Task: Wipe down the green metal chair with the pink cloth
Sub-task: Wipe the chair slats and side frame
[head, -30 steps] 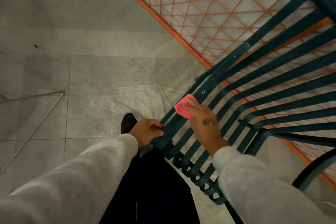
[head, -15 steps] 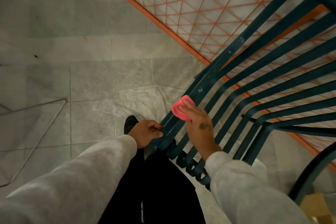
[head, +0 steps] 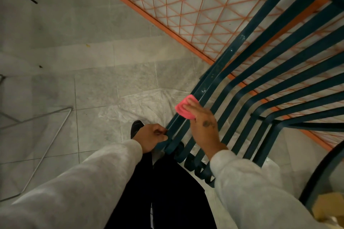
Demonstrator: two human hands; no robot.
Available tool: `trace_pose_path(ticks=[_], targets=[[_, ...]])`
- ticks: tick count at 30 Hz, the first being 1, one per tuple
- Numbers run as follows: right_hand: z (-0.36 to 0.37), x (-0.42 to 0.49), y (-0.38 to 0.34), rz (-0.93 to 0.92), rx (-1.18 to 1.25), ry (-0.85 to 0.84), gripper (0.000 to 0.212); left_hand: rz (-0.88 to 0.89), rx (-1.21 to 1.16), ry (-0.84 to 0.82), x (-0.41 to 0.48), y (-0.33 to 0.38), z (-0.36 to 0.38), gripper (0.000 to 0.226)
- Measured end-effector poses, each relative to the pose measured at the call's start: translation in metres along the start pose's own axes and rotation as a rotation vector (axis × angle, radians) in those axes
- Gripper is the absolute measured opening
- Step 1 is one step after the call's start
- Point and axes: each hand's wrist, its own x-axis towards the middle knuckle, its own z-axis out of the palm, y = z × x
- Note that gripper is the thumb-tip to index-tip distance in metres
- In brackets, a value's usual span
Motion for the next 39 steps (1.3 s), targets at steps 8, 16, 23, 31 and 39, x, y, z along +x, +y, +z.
trace_pose_path(ticks=[8, 16, 23, 31, 39], targets=[[-0.008, -0.015, 0.011, -0.202, 0.091, -0.304, 0.052, 0.006, 0.012, 0.007, -0.002, 0.004, -0.001, 0.018], [0.001, -0.013, 0.004, 0.034, 0.239, -0.112, 0.054, -0.014, 0.043, 0.021, -0.004, 0.005, -0.001, 0.025], [-0.031, -0.03, 0.002, 0.592, 0.729, -0.146, 0.026, 0.178, 0.075, 0.06, -0.005, 0.039, 0.005, 0.05], [-0.005, -0.013, -0.026, 0.862, 1.21, 0.196, 0.026, 0.27, 0.243, 0.065, 0.014, 0.077, 0.004, 0.05], [0.005, -0.014, -0.023, 1.043, 1.152, 0.138, 0.021, 0.253, 0.237, 0.04, 0.013, 0.083, -0.002, 0.044]])
